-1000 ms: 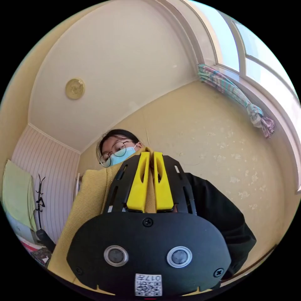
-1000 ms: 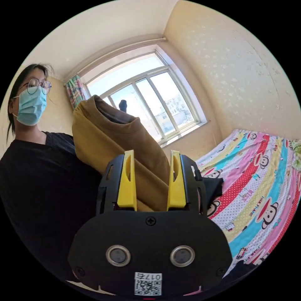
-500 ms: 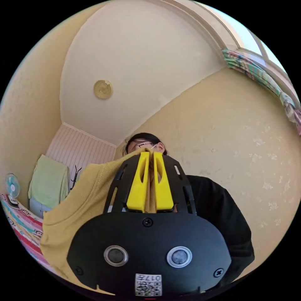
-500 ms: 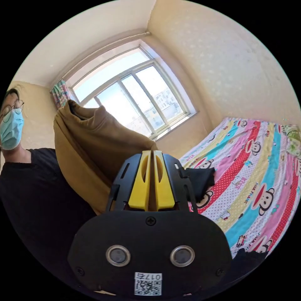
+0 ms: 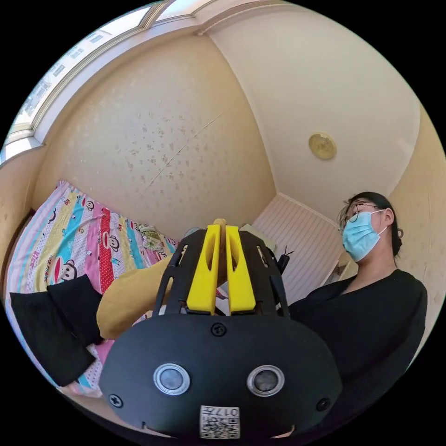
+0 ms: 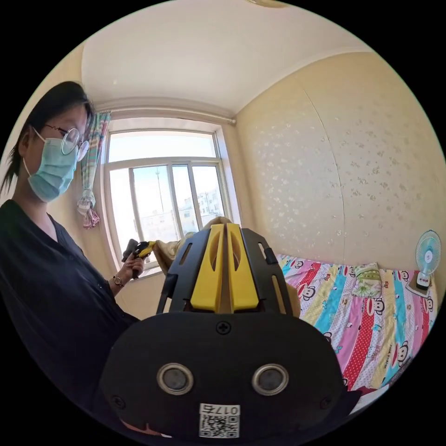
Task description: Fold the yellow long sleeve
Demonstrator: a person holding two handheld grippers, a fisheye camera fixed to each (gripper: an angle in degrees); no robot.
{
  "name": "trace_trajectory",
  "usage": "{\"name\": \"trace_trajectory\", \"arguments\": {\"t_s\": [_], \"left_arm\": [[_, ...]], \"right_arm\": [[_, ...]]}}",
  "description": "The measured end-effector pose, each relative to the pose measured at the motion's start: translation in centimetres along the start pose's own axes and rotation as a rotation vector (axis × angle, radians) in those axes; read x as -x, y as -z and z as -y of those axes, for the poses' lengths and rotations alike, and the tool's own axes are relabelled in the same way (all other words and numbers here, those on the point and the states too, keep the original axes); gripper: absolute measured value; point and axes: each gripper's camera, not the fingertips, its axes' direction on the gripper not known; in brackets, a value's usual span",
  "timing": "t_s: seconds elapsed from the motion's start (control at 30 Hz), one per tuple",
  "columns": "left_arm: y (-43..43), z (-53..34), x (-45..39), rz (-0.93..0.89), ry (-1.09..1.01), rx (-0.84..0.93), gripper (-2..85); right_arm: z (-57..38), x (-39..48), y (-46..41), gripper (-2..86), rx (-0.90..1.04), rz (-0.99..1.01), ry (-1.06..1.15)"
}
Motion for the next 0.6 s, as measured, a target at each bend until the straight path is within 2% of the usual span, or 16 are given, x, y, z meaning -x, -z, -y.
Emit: {"name": "trace_trajectory", "arguments": {"t_s": [0.1, 0.23, 0.3, 0.4, 0.6], "left_arm": [[-1.0, 1.3, -1.9, -0.035, -0.088, -0.008, -0.5], [-3.4, 6.6, -4.8, 0.006, -0.205, -0.023, -0.3], [-5.2, 8.8, -4.3, 0.039, -0.200, -0.026, -0.2], [-9.6, 11.8, 0.4, 0.082, -0.091, 0.043, 0.0], [-21.4, 15.4, 19.2, 0.282, 0.158, 0.301, 0.9]], "right_arm": [[-0.3, -0.3, 2.1, 1.2, 0.003, 0.020, 0.031], [0.7, -0.4, 3.7, 1.1, -0.033, -0.005, 0.075], [0.6, -1.9, 3.5, 1.1, -0.039, -0.021, 0.061], [-1.0, -7.4, 0.1, 1.0, 0.058, -0.089, -0.024], [-10.4, -27.0, -15.3, 1.1, 0.388, -0.172, -0.294]]}}
